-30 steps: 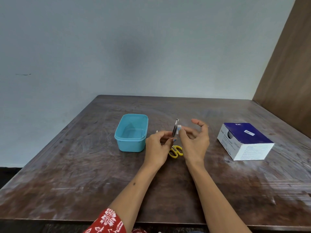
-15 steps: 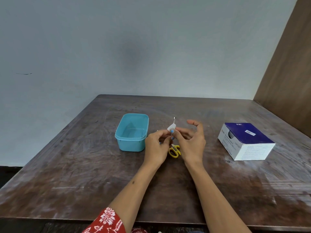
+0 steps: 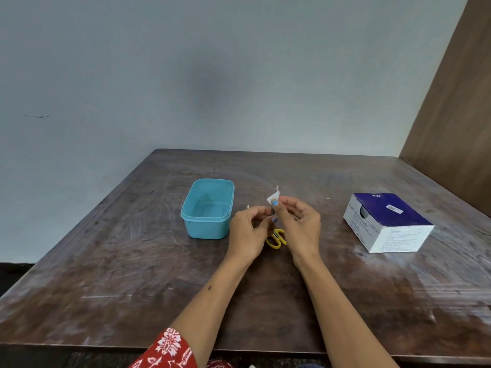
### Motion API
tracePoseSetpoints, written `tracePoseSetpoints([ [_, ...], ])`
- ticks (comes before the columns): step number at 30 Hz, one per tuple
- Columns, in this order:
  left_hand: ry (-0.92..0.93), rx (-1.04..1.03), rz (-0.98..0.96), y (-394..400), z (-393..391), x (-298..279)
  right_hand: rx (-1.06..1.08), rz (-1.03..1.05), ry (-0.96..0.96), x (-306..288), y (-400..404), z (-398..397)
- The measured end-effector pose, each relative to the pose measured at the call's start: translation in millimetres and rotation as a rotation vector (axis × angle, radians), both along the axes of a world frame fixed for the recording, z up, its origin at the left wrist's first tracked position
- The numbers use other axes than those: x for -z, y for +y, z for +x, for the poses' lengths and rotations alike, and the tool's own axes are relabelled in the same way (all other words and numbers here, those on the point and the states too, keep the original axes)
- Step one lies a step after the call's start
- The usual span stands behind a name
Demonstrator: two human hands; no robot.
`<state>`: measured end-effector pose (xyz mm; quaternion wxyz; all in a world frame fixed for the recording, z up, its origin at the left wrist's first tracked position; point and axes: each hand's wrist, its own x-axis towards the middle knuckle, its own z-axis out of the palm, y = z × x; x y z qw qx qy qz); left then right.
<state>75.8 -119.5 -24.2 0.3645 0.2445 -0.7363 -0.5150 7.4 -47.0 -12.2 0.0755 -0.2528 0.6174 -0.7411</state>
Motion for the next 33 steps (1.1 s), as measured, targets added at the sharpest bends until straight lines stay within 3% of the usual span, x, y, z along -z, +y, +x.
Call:
tracePoseSetpoints([
  [10, -0.022, 0.106, 0.039, 5.7, 2.8, -4.3, 0.039, 0.041, -0.026, -1.1, -0.3, 0.6],
  [33, -0.027, 0.03, -0.073, 6.9, 1.2, -0.8, 0.09, 0.112, 0.097, 13.6, -5.3, -4.7],
])
